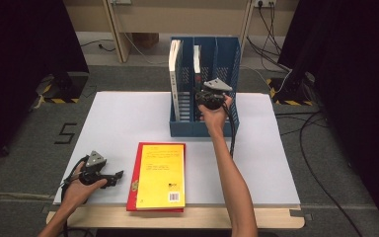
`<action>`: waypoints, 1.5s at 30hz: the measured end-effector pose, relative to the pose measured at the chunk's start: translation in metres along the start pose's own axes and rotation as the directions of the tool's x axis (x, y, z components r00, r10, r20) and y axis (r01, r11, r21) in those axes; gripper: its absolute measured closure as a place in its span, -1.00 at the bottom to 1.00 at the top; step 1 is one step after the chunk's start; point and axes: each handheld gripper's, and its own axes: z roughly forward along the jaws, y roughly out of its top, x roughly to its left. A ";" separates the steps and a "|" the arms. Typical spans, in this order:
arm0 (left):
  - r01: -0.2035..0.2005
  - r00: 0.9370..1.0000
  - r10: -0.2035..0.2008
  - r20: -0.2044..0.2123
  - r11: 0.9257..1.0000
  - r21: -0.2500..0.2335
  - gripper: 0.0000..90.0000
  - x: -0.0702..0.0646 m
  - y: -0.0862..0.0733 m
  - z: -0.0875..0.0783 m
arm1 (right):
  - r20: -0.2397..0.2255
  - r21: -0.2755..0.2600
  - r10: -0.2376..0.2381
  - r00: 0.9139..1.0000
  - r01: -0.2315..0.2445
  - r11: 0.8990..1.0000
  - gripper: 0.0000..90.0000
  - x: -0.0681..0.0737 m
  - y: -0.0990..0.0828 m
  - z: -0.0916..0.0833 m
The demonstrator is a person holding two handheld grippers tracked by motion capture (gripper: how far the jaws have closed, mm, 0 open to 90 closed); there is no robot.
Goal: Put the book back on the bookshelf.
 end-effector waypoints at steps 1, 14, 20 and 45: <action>0.000 1.000 0.000 0.000 1.000 0.000 -0.70 0.000 0.000 0.000 | -0.001 0.001 -0.003 1.000 0.003 1.000 0.47 0.000 0.000 0.000; 0.000 1.000 0.000 0.000 1.000 0.000 -0.70 0.000 0.000 0.000 | 0.004 0.004 0.014 1.000 -0.014 1.000 0.36 -0.003 -0.001 0.001; 0.001 1.000 -0.001 0.000 1.000 0.000 -0.70 0.000 0.000 0.000 | -0.009 0.006 0.042 0.999 -0.042 0.999 0.23 -0.006 -0.007 -0.008; 0.005 1.000 -0.005 0.004 1.000 -0.001 -0.70 0.001 0.000 0.000 | -0.124 -0.039 0.068 0.990 -0.074 0.997 -0.17 0.015 -0.016 -0.074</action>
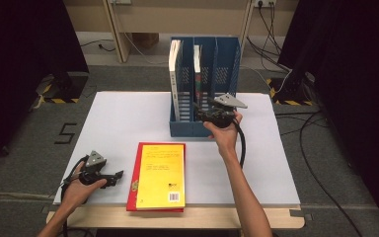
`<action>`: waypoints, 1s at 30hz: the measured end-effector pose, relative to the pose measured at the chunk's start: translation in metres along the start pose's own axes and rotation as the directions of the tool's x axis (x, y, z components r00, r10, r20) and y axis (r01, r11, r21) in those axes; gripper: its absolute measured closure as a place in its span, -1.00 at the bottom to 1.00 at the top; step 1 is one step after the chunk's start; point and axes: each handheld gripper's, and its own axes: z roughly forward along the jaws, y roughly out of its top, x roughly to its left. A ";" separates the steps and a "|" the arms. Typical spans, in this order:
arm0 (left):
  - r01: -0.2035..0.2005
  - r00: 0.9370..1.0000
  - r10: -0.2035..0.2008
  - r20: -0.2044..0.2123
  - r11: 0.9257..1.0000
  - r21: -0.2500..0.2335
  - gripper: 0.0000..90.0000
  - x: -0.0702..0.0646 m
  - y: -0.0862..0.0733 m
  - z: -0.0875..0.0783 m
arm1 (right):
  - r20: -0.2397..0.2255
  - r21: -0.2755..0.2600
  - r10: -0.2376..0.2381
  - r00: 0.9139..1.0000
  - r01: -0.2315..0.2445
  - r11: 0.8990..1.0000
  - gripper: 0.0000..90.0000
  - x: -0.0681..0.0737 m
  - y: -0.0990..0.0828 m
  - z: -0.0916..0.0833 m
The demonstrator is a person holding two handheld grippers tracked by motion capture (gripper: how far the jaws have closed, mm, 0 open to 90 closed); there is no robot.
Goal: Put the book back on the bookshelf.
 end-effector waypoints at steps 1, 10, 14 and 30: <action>0.000 1.000 0.000 0.000 1.000 0.000 -0.70 0.000 0.000 0.000 | -0.003 0.001 -0.004 1.000 0.004 1.000 -0.17 0.001 0.000 -0.001; 0.001 1.000 -0.001 0.001 1.000 -0.001 -0.70 0.000 0.000 0.000 | -0.012 0.027 -0.009 1.000 0.010 1.000 -0.20 0.003 -0.009 -0.006; 0.001 1.000 -0.001 0.001 1.000 -0.001 -0.70 0.000 0.000 0.000 | -0.011 0.027 -0.007 1.000 0.008 1.000 -0.22 0.003 -0.010 -0.009; 0.001 1.000 -0.001 0.000 1.000 -0.001 -0.70 0.000 0.000 0.000 | -0.053 0.035 0.002 0.999 0.000 0.999 -0.30 0.014 -0.013 -0.016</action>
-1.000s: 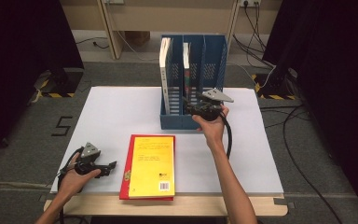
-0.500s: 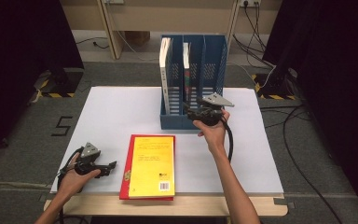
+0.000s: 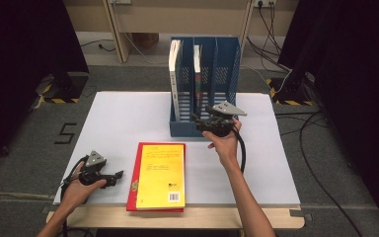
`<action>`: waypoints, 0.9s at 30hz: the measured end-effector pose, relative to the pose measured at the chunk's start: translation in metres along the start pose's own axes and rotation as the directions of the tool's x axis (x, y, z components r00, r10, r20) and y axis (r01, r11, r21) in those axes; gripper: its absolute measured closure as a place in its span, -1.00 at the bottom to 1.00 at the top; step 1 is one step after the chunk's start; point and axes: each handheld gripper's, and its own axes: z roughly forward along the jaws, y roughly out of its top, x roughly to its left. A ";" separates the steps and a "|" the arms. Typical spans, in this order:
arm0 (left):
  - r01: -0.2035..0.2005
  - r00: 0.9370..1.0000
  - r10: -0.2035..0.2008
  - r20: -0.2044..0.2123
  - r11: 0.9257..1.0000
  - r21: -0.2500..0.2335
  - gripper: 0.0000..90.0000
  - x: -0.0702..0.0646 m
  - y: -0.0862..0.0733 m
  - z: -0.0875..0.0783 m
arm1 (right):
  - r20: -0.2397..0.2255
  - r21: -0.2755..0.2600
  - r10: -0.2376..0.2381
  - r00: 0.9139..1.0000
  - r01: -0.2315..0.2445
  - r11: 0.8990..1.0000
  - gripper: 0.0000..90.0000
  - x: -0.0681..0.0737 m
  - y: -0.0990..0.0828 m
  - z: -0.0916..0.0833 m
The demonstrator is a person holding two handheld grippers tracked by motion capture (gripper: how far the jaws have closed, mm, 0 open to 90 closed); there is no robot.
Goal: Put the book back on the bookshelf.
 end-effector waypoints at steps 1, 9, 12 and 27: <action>0.000 1.000 0.000 0.000 1.000 0.000 -0.70 0.000 0.000 0.000 | -0.002 0.001 0.000 1.000 0.000 1.000 -0.30 0.000 0.000 -0.001; 0.000 1.000 0.000 0.000 1.000 0.000 -0.70 0.000 0.000 0.000 | -0.026 0.002 0.005 1.000 -0.005 1.000 -0.32 0.006 -0.003 -0.006; 0.000 1.000 0.000 0.000 1.000 0.000 -0.70 0.000 0.000 0.000 | -0.029 0.008 0.006 1.000 -0.006 1.000 -0.32 0.007 -0.005 -0.008; 0.000 1.000 0.000 0.000 1.000 0.000 -0.70 0.000 0.000 0.000 | -0.037 0.013 0.011 0.999 -0.010 1.000 -0.32 0.009 -0.011 -0.018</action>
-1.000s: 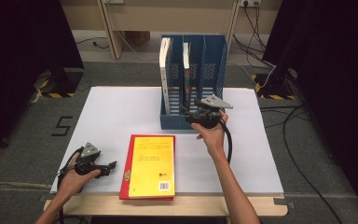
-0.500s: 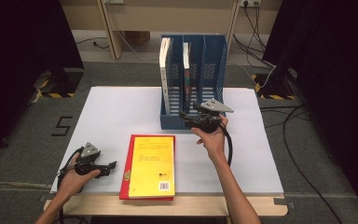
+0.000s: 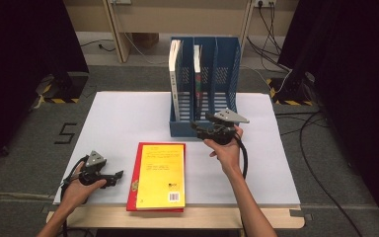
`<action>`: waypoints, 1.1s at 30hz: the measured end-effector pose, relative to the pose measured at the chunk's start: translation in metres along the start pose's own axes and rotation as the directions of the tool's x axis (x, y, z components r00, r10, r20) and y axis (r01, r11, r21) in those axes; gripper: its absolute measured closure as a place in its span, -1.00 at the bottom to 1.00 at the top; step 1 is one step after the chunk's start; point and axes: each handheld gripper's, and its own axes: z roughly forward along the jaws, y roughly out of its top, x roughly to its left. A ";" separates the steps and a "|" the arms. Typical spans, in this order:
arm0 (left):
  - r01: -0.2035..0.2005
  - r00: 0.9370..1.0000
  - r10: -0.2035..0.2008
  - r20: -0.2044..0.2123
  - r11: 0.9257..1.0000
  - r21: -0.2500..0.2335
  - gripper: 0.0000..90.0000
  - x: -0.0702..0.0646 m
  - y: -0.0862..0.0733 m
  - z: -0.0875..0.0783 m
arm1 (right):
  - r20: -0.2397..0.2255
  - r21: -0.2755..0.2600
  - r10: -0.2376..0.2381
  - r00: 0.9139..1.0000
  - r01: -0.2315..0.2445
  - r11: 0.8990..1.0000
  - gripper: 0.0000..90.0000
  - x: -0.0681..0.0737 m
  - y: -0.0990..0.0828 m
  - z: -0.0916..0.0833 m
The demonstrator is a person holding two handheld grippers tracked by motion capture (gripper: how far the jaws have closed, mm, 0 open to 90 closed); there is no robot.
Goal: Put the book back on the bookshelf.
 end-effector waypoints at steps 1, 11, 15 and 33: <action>0.000 1.000 0.000 0.000 1.000 0.000 -0.70 0.000 0.000 0.000 | -0.001 -0.001 0.001 1.000 -0.001 1.000 -0.32 0.000 0.000 0.000; 0.000 1.000 0.000 0.000 1.000 0.000 -0.70 0.000 0.000 0.000 | -0.006 -0.004 0.008 1.000 -0.008 1.000 -0.36 0.001 -0.005 -0.009; 0.000 1.000 0.000 0.000 1.000 0.000 -0.70 0.000 0.000 0.000 | -0.001 -0.001 0.004 1.000 -0.004 1.000 -0.37 0.001 -0.007 -0.012; 0.000 1.000 0.000 0.000 1.000 0.000 -0.70 0.000 0.000 0.000 | 0.002 -0.015 0.035 0.999 -0.035 0.999 -0.60 -0.003 -0.018 -0.024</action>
